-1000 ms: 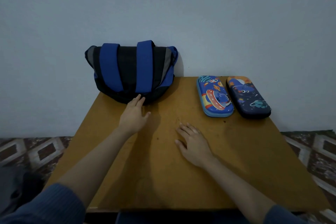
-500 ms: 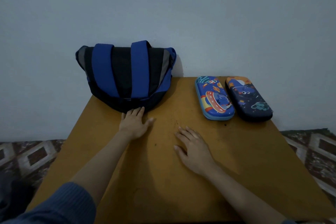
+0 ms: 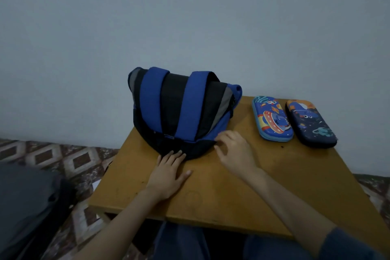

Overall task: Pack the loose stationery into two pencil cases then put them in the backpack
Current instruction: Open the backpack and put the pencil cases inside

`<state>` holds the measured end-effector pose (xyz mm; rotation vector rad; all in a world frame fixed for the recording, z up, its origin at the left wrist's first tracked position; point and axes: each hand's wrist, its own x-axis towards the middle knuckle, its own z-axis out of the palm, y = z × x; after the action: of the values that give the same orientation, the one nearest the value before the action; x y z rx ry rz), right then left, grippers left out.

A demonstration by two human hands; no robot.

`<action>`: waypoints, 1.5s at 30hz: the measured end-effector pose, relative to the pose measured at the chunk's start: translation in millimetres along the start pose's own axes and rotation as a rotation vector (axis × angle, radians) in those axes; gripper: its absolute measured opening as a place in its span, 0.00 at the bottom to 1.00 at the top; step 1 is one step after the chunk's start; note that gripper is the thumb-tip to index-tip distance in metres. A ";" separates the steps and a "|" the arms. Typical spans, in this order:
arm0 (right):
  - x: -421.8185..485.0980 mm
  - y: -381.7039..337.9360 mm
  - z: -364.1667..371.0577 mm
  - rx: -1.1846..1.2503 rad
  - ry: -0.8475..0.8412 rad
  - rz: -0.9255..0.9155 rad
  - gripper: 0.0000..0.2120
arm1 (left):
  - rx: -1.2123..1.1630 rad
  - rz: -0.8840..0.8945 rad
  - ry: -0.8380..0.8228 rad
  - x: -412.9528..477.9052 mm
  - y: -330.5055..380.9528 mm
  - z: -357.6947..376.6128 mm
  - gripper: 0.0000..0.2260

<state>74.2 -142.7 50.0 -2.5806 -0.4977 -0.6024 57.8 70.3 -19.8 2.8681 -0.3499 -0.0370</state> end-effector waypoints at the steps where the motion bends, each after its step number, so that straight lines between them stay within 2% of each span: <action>1: 2.4 -12.4 1.1 -0.050 0.043 -0.078 0.14 | -0.020 0.006 0.013 -11.2 -4.8 1.5 0.51; 5: 23.1 -40.3 3.3 -0.406 -0.014 -0.268 0.45 | -0.063 0.049 0.022 -35.8 -13.5 0.8 0.47; 7: 35.3 -46.1 1.8 -0.522 -0.112 -0.299 0.50 | -0.073 0.066 0.014 -45.7 -17.2 -3.1 0.45; 10: 50.9 -46.0 2.4 -0.638 -0.362 -0.236 0.46 | -0.090 0.078 0.007 -59.5 -22.3 -7.3 0.41; 12: 56.7 -43.5 4.8 -0.630 -0.435 -0.201 0.44 | -0.076 0.091 0.008 -65.2 -25.6 -6.8 0.40; 14: 56.8 -39.0 9.9 -0.599 -0.462 -0.179 0.37 | -0.062 0.099 0.005 -68.3 -27.1 -6.0 0.41; 18: 43.4 -29.8 17.2 -0.548 -0.455 -0.195 0.17 | -0.042 0.100 0.004 -71.8 -26.8 -7.4 0.41; 22: 35.2 -26.8 23.1 -0.532 -0.421 -0.238 0.18 | -0.005 0.077 -0.012 -72.9 -25.1 -10.0 0.39; 24: 41.0 -28.8 18.2 -0.500 -0.380 -0.194 0.17 | 0.022 0.074 -0.009 -73.2 -26.6 -12.6 0.40; 28: 58.6 -24.0 -5.3 -0.379 -0.231 -0.033 0.07 | 0.054 0.053 0.003 -69.5 -39.1 -20.8 0.46; 31: 68.0 -21.8 -27.7 -0.230 -0.124 0.123 0.08 | 0.148 -0.001 -0.016 -63.4 -53.1 -31.9 0.49; 32: 70.6 -22.4 -36.0 -0.154 -0.077 0.183 0.09 | 0.165 -0.029 -0.025 -59.8 -55.2 -37.3 0.47; 35: 80.0 -24.3 -55.7 0.074 0.081 0.327 0.11 | 0.120 -0.189 -0.063 -45.0 -52.1 -56.0 0.27; 36: 83.5 -23.5 -61.3 0.154 0.121 0.368 0.11 | 0.083 -0.227 -0.038 -38.8 -46.2 -61.3 0.25; 38: 89.8 -21.4 -68.1 0.330 0.167 0.463 0.10 | -0.036 -0.241 0.081 -28.0 -28.8 -67.6 0.26; 40: 95.3 -18.8 -72.2 0.545 0.204 0.563 0.14 | -0.209 -0.172 0.176 -18.0 -0.5 -72.8 0.30; 42: 96.9 -19.5 -76.1 0.806 0.228 0.688 0.17 | -0.334 -0.080 0.188 -10.4 34.2 -75.9 0.34; 45: 94.8 -20.3 -85.6 1.170 0.252 0.840 0.14 | -0.413 -0.003 0.117 -0.1 78.9 -74.5 0.40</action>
<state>117.1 -144.9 172.0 -1.3477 0.2886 -0.1928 43.4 14.4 72.1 2.4491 -0.2772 0.0526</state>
